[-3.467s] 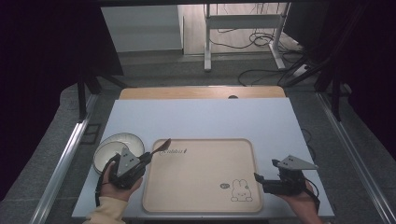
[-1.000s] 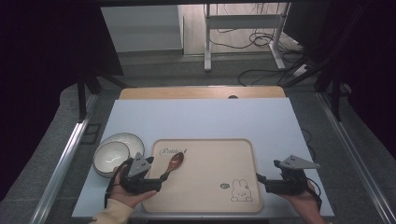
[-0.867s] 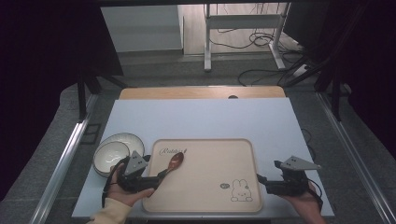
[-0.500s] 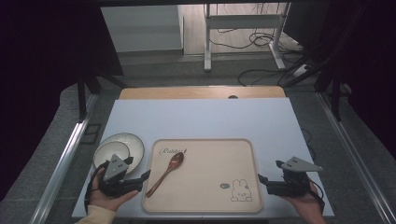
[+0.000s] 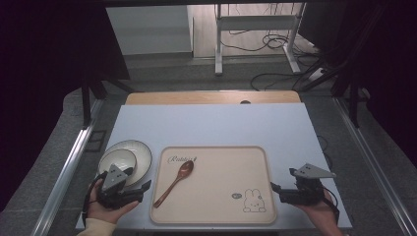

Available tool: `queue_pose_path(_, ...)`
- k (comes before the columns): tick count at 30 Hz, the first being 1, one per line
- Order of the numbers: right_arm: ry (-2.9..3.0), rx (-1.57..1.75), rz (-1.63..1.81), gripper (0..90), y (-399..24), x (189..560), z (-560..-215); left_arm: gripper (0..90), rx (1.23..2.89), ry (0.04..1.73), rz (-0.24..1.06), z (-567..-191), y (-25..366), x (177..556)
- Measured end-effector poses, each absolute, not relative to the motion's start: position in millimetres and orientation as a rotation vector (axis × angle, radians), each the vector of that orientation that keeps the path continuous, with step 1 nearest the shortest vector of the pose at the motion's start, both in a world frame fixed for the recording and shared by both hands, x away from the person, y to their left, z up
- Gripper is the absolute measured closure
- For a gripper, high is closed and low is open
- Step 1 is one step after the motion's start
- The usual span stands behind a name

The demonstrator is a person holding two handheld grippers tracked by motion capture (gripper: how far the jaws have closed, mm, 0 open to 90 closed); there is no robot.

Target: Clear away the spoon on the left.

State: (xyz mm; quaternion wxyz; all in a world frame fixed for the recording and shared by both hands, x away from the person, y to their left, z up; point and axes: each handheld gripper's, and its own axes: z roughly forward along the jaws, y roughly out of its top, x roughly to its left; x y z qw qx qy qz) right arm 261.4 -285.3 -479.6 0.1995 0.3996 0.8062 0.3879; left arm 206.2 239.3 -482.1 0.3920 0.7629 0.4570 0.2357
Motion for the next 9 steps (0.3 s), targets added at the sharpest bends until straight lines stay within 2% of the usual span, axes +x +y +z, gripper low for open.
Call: queue_pose_path(9, 2.235, 1.108, 1.098, 14.9, -284.8, 267.0, -479.3, 23.0, 1.935, 1.161, 0.587, -481.3, 237.9, 207.0)
